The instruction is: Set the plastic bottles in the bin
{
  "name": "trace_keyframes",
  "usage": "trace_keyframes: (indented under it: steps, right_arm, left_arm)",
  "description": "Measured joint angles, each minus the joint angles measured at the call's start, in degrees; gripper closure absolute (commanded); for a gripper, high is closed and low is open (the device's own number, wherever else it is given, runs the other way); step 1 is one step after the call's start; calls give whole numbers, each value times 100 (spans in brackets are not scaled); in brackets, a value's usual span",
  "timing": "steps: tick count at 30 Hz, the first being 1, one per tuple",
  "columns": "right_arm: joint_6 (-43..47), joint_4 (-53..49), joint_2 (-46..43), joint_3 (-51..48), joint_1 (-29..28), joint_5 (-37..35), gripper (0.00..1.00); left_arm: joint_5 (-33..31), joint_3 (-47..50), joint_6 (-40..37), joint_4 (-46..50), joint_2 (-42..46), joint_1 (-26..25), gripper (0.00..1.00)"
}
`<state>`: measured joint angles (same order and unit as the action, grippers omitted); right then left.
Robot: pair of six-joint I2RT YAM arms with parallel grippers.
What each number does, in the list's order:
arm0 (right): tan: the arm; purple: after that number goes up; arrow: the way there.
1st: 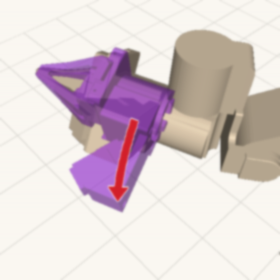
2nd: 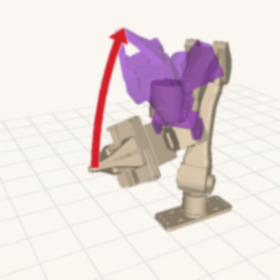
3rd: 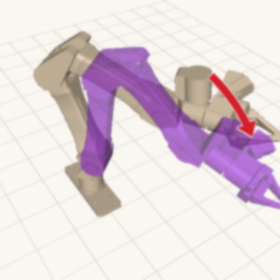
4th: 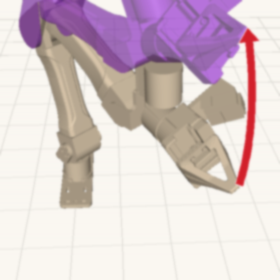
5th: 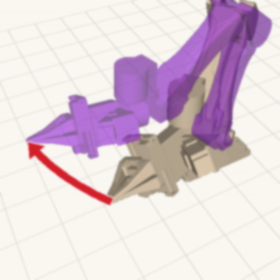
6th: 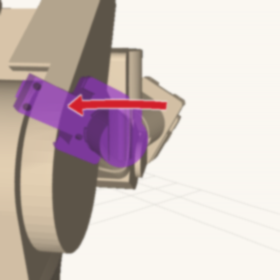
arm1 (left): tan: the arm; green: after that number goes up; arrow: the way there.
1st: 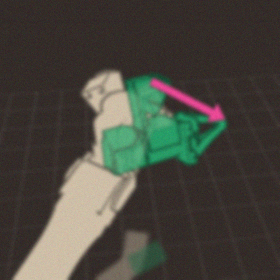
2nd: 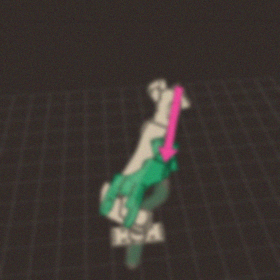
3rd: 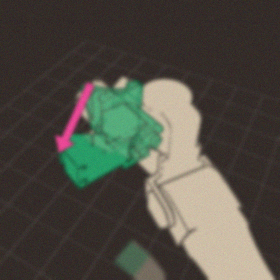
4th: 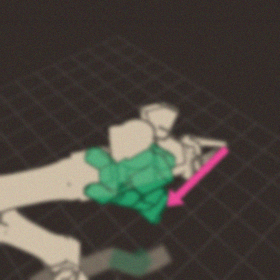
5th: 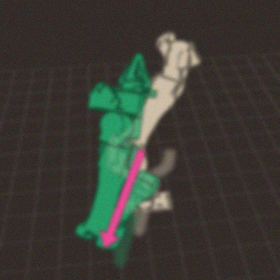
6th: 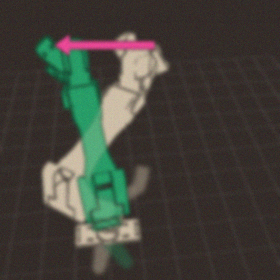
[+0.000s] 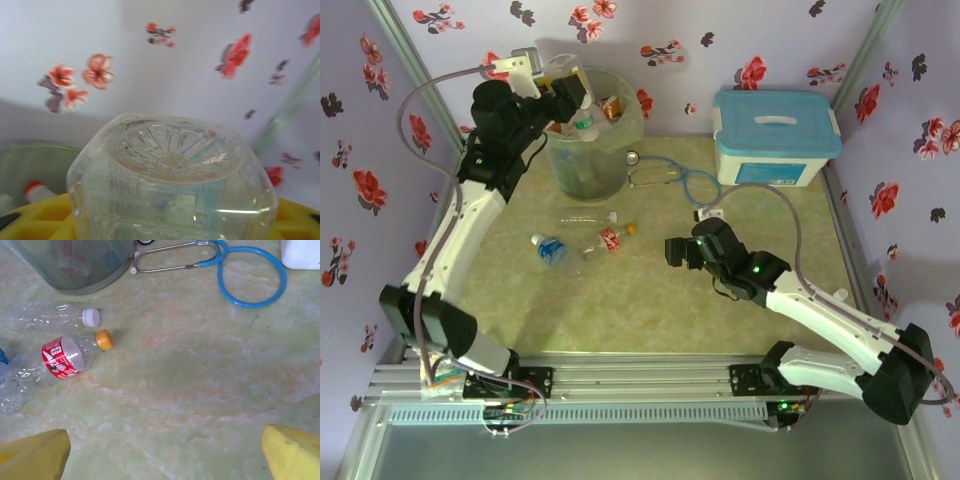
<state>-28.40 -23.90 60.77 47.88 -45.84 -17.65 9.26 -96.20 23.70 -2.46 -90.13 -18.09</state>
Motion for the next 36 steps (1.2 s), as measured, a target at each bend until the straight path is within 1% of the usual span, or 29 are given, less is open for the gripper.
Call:
trace_keyframes:
  steps: [2,3,4,8,12,17,20,21,24,25,27,29,31,33,36]
  right_arm:
    - [-35,-92,-83,-15,0,-50,1]
    - [-39,-133,-109,-17,0,-74,2]
    - [-59,-162,-140,-24,0,-98,2]
    - [-114,-168,-385,-219,0,-197,2]
    - [-238,-177,-647,-514,0,-238,2]
    - [-332,-173,-656,-553,0,-254,2]
    - [-341,-173,-656,-562,0,-254,2]
    - [-341,-173,-656,-562,0,-254,2]
    - [-339,-173,-656,-562,0,-254,2]
    - [-339,-173,-656,-562,0,-254,2]
    - [-339,-170,-649,-562,0,-254,2]
    - [-339,-170,-634,-562,0,-254,2]
    - [-339,-166,-612,-562,0,-251,2]
    - [-339,-160,-588,-562,0,-251,2]
    - [-339,-144,-546,-562,0,-249,2]
  left_arm:
    - [-234,-326,-437,-24,-455,55,93]
    - [-310,-494,-612,-20,-649,70,94]
    - [-380,-743,-852,28,-907,79,98]
    - [-579,-2210,-1679,710,-2055,116,99]
    - [-656,-3495,-2181,1464,-3034,164,98]
    - [-719,-4385,-2533,2186,-3799,199,94]
    - [-765,-4924,-2682,2592,-4210,210,81]
    - [-780,-5042,-2723,2712,-4301,210,74]
    - [-824,-5119,-2817,3010,-4419,225,45]
    - [-835,-5119,-2833,3108,-4430,236,38]
    - [-841,-5117,-2846,3215,-4430,258,28]
    - [-863,-5117,-2852,3233,-4428,273,22]
    - [-866,-5088,-2848,3226,-4426,289,20]
    - [-863,-5064,-2830,3228,-4424,302,19]
    - [-828,-5056,-2723,3224,-4400,310,24]
